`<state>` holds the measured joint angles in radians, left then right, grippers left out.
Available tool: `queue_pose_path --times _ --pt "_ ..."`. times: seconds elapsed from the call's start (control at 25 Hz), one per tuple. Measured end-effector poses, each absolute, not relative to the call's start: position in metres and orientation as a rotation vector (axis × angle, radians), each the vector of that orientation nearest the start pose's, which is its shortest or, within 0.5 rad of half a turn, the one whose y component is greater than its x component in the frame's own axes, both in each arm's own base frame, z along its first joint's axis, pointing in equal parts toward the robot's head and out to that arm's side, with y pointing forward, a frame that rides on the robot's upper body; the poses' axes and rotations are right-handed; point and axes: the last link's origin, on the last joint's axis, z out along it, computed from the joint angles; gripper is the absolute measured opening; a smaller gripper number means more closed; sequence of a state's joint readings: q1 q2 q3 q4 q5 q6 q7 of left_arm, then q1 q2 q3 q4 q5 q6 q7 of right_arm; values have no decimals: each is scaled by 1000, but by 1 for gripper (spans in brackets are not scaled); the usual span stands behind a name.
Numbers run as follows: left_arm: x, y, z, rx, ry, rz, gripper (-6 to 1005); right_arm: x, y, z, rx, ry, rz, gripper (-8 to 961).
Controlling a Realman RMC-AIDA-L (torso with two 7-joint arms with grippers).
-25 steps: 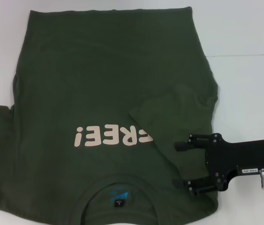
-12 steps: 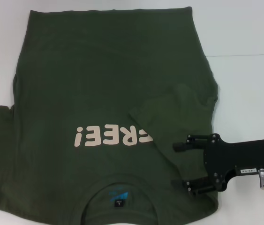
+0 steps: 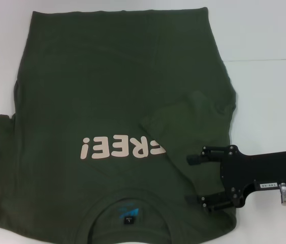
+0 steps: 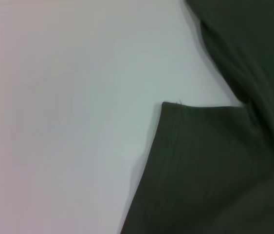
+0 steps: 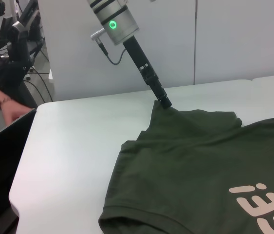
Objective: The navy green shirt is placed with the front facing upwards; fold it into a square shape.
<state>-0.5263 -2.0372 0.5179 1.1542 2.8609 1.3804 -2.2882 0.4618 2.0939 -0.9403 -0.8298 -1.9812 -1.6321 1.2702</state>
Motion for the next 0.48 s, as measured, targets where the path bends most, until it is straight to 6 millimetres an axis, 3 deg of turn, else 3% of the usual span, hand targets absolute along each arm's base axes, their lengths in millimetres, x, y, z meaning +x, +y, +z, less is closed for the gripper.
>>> queue_pose_path --times 0.48 --pt "-363 335 131 -1908 -1404 227 949 242 309 -13 -2963 228 546 915"
